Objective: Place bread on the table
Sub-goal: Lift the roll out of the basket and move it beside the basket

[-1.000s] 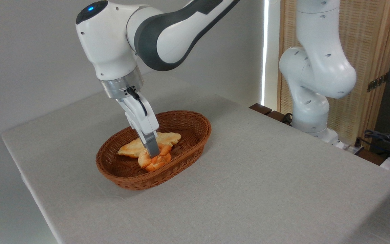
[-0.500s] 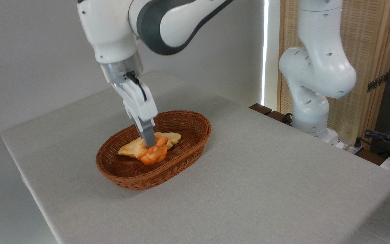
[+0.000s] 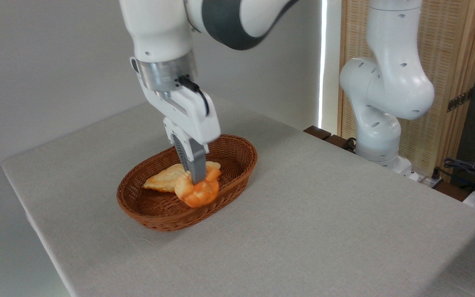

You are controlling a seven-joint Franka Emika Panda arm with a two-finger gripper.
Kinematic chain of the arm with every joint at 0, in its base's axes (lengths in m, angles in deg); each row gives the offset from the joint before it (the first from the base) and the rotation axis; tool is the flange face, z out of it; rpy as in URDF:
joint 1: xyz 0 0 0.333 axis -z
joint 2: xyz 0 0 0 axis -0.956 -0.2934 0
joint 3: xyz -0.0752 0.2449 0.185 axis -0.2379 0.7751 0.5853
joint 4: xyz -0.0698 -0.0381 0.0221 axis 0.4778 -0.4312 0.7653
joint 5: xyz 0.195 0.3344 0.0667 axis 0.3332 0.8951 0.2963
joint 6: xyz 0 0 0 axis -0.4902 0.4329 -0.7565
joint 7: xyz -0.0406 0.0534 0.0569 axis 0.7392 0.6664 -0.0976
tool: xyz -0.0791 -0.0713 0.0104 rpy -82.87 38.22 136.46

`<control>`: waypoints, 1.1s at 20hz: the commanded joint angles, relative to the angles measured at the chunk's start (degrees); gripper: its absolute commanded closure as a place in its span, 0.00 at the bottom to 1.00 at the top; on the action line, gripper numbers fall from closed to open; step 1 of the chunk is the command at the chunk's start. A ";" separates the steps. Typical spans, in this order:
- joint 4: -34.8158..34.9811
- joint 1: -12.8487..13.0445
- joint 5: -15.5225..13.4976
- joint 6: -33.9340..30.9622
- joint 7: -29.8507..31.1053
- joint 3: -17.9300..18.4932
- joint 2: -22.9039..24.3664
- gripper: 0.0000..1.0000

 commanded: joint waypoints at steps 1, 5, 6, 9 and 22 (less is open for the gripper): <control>0.21 0.17 0.25 -0.74 -4.06 3.92 -1.57 0.89; 0.30 0.17 0.43 -0.65 -6.70 5.51 -4.91 0.24; 0.30 0.25 0.43 -0.65 -6.62 5.51 -5.18 0.13; 0.30 0.25 0.43 -0.65 -6.62 5.42 -5.18 0.07; 0.21 0.43 0.43 -0.65 -6.62 5.25 -5.44 0.04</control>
